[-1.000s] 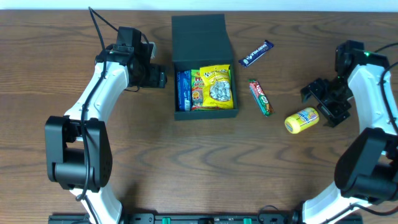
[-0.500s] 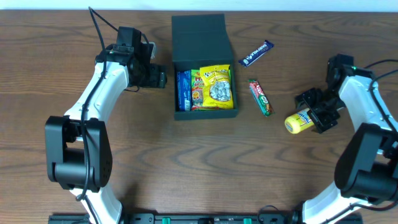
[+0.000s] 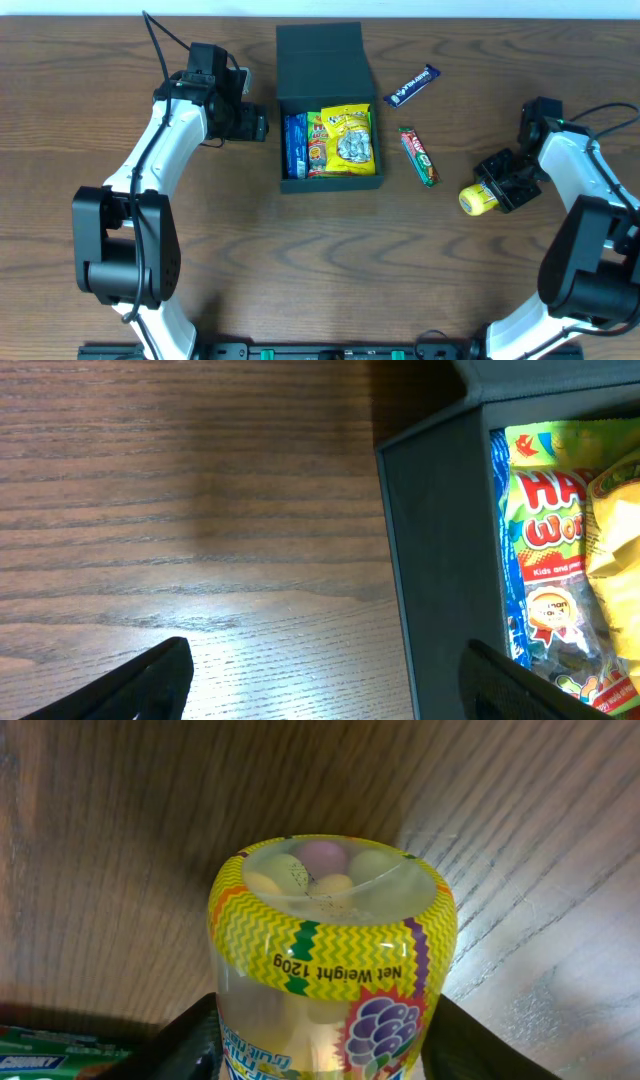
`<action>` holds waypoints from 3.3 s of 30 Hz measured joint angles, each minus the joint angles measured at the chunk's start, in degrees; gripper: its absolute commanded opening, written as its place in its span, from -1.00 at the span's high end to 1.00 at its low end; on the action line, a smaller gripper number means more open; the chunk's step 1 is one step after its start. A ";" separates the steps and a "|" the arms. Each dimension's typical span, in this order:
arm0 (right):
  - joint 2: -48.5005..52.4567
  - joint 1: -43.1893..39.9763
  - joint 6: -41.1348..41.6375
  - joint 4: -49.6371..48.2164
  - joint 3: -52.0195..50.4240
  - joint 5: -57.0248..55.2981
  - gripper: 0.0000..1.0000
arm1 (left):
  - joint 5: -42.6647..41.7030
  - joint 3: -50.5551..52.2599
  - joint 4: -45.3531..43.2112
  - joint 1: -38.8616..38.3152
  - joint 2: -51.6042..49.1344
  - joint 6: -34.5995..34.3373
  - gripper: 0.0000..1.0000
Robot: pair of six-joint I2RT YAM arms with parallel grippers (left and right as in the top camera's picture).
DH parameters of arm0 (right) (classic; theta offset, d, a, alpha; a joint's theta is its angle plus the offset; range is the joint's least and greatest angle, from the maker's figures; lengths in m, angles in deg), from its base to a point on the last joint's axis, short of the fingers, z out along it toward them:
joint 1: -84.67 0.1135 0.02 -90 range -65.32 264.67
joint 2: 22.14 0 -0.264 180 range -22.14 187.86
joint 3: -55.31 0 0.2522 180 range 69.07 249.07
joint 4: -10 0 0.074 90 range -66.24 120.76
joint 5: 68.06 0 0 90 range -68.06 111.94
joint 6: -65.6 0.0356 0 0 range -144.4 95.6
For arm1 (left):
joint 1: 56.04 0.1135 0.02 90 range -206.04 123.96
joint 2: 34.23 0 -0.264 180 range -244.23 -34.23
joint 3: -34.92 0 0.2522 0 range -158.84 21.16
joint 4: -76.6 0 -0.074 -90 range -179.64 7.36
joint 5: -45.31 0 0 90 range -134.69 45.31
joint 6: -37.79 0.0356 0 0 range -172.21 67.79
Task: Pack container
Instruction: 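Grasp the yellow Mentos tube with the right gripper, then carry the Mentos tube over the box and lower it in, then release the Mentos tube in the box and lift the right gripper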
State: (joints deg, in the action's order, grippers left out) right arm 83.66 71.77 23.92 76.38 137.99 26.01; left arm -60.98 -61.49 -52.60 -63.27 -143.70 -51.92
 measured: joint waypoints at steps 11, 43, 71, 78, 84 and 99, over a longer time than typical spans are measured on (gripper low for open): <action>0.00 0.00 -3.28 -0.20 0.37 0.26 0.17 | 0.00 0.00 0.00 0.00 0.00 0.00 -0.72; 6.40 34.75 -23.78 -0.20 35.58 13.03 0.43 | 0.00 0.00 0.20 10.40 0.00 0.00 -0.71; 16.09 40.44 -28.48 3.54 37.38 15.17 -0.18 | 0.00 0.00 1.46 10.40 0.00 0.00 -0.71; 16.09 40.24 -34.32 7.89 42.34 15.58 0.97 | 0.00 0.00 1.53 10.40 0.00 -0.02 -0.70; 16.09 41.77 -42.47 14.10 42.69 17.75 0.98 | 0.00 0.00 1.57 10.40 0.00 -0.02 -0.71; 16.20 43.60 -47.56 10.47 41.99 16.11 0.97 | 0.00 0.00 1.60 10.40 0.00 -0.04 -0.71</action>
State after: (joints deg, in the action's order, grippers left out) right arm 99.85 115.37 -23.64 86.85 179.98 42.12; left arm -60.98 -61.49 -51.01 -52.86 -143.70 -51.96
